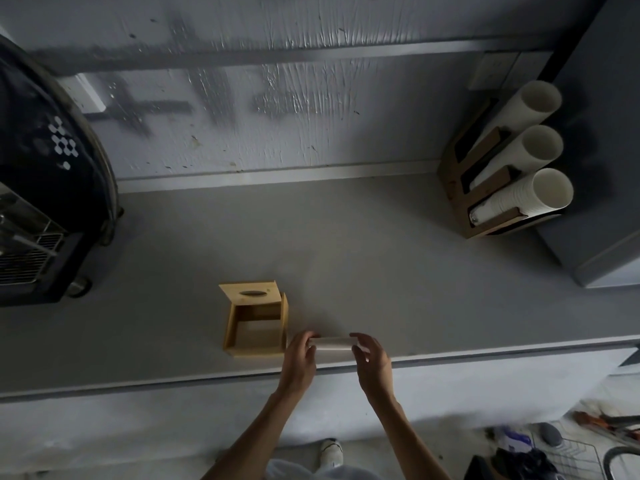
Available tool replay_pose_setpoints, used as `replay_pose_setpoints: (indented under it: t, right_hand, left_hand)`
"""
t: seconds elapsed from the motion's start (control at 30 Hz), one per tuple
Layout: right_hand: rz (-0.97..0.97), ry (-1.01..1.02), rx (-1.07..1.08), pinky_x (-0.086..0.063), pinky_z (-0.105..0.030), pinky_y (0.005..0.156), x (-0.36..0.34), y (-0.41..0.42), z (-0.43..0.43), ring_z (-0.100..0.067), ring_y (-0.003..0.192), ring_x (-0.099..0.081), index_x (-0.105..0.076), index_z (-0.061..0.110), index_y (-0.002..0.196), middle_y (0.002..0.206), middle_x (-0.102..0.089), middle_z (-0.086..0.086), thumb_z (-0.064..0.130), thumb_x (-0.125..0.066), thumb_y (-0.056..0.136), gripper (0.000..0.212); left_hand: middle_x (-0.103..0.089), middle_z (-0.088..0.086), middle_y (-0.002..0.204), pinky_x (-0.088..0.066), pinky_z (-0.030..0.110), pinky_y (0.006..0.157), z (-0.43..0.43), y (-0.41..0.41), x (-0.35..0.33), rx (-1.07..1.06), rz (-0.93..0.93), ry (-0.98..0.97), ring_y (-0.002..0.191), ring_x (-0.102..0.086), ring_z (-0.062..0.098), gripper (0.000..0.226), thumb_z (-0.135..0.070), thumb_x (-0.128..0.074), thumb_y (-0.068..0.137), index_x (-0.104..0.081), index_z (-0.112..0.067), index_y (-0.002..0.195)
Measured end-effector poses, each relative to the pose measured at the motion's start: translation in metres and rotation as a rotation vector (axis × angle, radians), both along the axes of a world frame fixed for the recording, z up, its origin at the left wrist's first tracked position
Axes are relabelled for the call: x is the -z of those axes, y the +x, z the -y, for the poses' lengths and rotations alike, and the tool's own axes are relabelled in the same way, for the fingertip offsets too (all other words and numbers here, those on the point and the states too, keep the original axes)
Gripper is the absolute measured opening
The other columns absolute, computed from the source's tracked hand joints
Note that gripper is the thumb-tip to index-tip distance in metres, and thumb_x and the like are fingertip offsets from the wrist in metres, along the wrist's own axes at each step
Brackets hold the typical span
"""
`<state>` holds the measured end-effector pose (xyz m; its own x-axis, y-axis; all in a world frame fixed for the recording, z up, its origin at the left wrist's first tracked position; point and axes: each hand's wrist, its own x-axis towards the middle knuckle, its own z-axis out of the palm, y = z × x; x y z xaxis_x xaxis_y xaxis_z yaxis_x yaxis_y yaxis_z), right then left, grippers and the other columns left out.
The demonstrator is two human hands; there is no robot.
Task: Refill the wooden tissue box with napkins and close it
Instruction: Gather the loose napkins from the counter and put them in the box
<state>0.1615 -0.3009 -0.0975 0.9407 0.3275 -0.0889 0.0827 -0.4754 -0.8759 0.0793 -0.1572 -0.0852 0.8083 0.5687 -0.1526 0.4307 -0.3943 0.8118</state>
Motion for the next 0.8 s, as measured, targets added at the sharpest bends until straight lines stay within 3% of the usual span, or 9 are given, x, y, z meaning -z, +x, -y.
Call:
replay_pose_setpoints:
  t: [0.13, 0.23, 0.37, 0.43, 0.47, 0.53, 0.6, 0.7, 0.8]
  right_hand:
    - [-0.005, 0.026, 0.025, -0.056, -0.028, 0.078, 0.001, -0.002, 0.000, -0.006, 0.092, -0.068, -0.068, 0.026, 0.102, 0.100, -0.072, 0.011, 0.005, -0.061, 0.087, 0.027]
    - [-0.083, 0.021, 0.032, -0.050, -0.019, 0.085, 0.002, -0.005, 0.000, -0.008, 0.101, -0.064, -0.061, 0.023, 0.123, 0.115, -0.068, 0.006, 0.005, -0.060, 0.089, 0.039]
    - [-0.164, 0.012, -0.028, -0.040, -0.015, 0.093, -0.001, -0.010, -0.003, -0.007, 0.112, -0.051, -0.039, 0.015, 0.144, 0.123, -0.052, 0.009, 0.000, -0.058, 0.089, 0.061]
    - [-0.145, -0.012, -0.065, -0.034, -0.003, 0.094, 0.000, -0.012, -0.006, -0.008, 0.121, -0.044, -0.035, 0.012, 0.146, 0.130, -0.045, 0.010, -0.004, -0.058, 0.087, 0.065]
    - [-0.137, -0.010, -0.065, -0.031, 0.002, 0.092, 0.001, -0.013, -0.007, -0.008, 0.124, -0.041, -0.034, 0.010, 0.146, 0.133, -0.043, 0.009, -0.006, -0.057, 0.086, 0.066]
    - [-0.117, -0.004, -0.061, -0.028, 0.002, 0.097, 0.005, -0.013, -0.008, -0.008, 0.129, -0.036, -0.032, 0.008, 0.147, 0.138, -0.039, 0.008, -0.008, -0.056, 0.086, 0.067]
    - [-0.123, 0.011, -0.072, -0.029, -0.005, 0.102, 0.006, -0.013, -0.010, -0.007, 0.131, -0.034, -0.033, 0.010, 0.146, 0.140, -0.037, 0.010, -0.006, -0.056, 0.087, 0.065]
    - [-0.150, 0.069, 0.004, -0.037, 0.000, 0.093, 0.007, -0.012, -0.008, -0.008, 0.123, -0.049, -0.052, 0.017, 0.134, 0.132, -0.052, 0.011, -0.003, -0.054, 0.089, 0.049]
    - [-0.161, 0.114, 0.112, -0.049, -0.012, 0.080, 0.005, -0.009, -0.005, -0.008, 0.097, -0.068, -0.066, 0.025, 0.103, 0.101, -0.071, 0.017, 0.000, -0.059, 0.087, 0.031]
  left_hand:
    - [-0.059, -0.007, 0.106, -0.047, 0.011, 0.086, 0.000, 0.002, 0.000, -0.014, 0.021, 0.003, 0.103, -0.060, 0.012, 0.019, -0.012, -0.052, 0.094, -0.059, -0.015, 0.111]
    - [-0.053, -0.006, 0.124, -0.040, 0.019, 0.092, 0.002, 0.002, -0.002, -0.007, -0.008, -0.097, 0.117, -0.051, 0.010, 0.052, -0.050, -0.046, 0.090, -0.048, -0.018, 0.130]
    - [-0.045, -0.003, 0.139, -0.038, 0.026, 0.101, 0.007, 0.002, -0.003, -0.039, 0.001, -0.182, 0.126, -0.042, 0.010, 0.082, -0.073, -0.037, 0.079, -0.037, -0.019, 0.141]
    - [-0.042, 0.003, 0.145, -0.038, 0.033, 0.108, 0.011, 0.004, -0.008, -0.033, -0.027, -0.205, 0.133, -0.040, 0.017, 0.067, -0.055, -0.045, 0.088, -0.034, -0.018, 0.143]
    - [-0.041, 0.005, 0.146, -0.037, 0.037, 0.110, 0.012, 0.005, -0.009, -0.041, -0.028, -0.211, 0.135, -0.039, 0.020, 0.053, -0.031, -0.050, 0.094, -0.034, -0.017, 0.143]
    - [-0.039, 0.008, 0.148, -0.037, 0.042, 0.112, 0.012, 0.006, -0.008, -0.056, -0.037, -0.195, 0.137, -0.038, 0.023, 0.058, 0.004, -0.048, 0.090, -0.033, -0.016, 0.143]
    - [-0.038, 0.008, 0.148, -0.035, 0.038, 0.113, 0.012, 0.006, -0.008, -0.037, -0.071, -0.157, 0.137, -0.036, 0.023, 0.060, 0.010, -0.045, 0.089, -0.035, -0.013, 0.143]
    - [-0.047, 0.008, 0.140, -0.036, 0.026, 0.107, 0.010, 0.003, -0.006, -0.041, -0.088, -0.111, 0.131, -0.043, 0.020, 0.049, 0.009, -0.045, 0.090, -0.044, -0.011, 0.135]
    - [-0.057, 0.007, 0.125, -0.043, 0.023, 0.098, 0.004, 0.000, -0.005, -0.070, -0.062, -0.111, 0.119, -0.053, 0.019, 0.031, -0.003, -0.047, 0.095, -0.054, -0.013, 0.124]
